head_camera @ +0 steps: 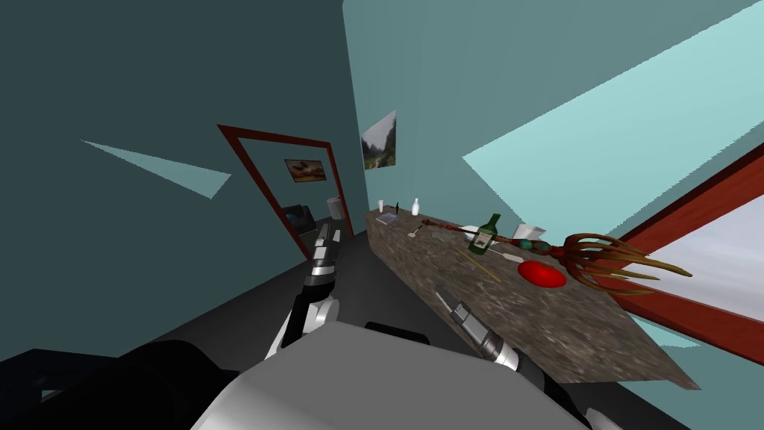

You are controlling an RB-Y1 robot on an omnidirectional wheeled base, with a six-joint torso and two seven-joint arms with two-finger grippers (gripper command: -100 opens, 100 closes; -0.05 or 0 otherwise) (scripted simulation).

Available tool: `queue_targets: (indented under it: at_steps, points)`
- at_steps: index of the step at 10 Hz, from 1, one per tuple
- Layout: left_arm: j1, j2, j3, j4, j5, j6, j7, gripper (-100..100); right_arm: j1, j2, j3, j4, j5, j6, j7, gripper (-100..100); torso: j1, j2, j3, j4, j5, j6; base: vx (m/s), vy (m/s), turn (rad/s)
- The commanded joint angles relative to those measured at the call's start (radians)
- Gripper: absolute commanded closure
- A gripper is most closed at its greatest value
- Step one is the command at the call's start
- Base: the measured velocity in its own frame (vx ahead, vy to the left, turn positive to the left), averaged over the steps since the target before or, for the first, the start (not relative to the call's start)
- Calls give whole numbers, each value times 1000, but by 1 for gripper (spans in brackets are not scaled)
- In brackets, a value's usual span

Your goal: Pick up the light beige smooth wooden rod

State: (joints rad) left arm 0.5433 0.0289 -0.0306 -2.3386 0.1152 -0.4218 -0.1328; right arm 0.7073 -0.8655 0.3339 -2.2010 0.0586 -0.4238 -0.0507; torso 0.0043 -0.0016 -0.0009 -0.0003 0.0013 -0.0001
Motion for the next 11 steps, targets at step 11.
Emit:
queue_targets:
  at_steps: [11]
  points:
    - [0, 0, 0, 0, 0, 0, 0, 0, 57, -344, 98, 103, -17, 12, 5, -100, -2, -1, -1, 0, 0, 0, 28, 54, 27]
